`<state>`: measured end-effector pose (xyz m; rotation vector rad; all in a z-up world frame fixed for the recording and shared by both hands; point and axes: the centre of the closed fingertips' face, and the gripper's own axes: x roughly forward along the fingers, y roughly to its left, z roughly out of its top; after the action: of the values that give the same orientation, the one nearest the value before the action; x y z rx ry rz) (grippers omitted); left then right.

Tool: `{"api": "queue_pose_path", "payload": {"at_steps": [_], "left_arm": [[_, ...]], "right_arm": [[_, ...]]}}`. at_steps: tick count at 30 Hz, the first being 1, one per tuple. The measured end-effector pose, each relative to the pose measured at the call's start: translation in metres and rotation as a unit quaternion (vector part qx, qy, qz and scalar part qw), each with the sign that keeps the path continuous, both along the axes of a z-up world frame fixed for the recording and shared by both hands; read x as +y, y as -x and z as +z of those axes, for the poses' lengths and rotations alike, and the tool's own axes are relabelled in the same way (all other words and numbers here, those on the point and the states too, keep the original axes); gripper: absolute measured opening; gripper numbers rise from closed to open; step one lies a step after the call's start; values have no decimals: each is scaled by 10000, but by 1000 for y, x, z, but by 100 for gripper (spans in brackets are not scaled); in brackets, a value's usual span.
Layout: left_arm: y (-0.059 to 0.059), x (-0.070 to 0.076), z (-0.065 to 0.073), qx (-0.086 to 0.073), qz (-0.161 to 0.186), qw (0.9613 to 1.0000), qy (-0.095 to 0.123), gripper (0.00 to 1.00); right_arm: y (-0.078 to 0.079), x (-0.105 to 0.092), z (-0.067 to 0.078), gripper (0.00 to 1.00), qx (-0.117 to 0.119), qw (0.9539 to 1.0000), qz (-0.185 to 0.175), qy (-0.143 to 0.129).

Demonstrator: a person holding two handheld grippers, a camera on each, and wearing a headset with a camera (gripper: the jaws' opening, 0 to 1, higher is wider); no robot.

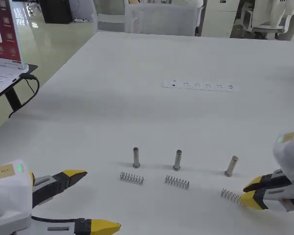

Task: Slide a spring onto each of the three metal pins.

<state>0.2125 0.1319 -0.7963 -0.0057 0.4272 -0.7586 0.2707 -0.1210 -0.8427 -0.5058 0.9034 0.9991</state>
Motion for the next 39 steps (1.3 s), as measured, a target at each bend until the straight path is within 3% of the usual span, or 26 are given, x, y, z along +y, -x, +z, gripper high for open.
{"api": "queue_pose_path", "payload": {"at_steps": [17, 28, 39], "left_arm": [[-1, 0, 0, 6, 11, 10000, 28, 83], [-1, 0, 0, 17, 8, 10000, 41, 82], [2, -3, 0, 52, -117, 9999, -2, 76]], "right_arm": [[4, -3, -14, 10, 90, 9988, 309, 375], [4, -3, -14, 9, -87, 9969, 546, 550], [3, 5, 1, 8, -160, 9984, 462, 274]]}}
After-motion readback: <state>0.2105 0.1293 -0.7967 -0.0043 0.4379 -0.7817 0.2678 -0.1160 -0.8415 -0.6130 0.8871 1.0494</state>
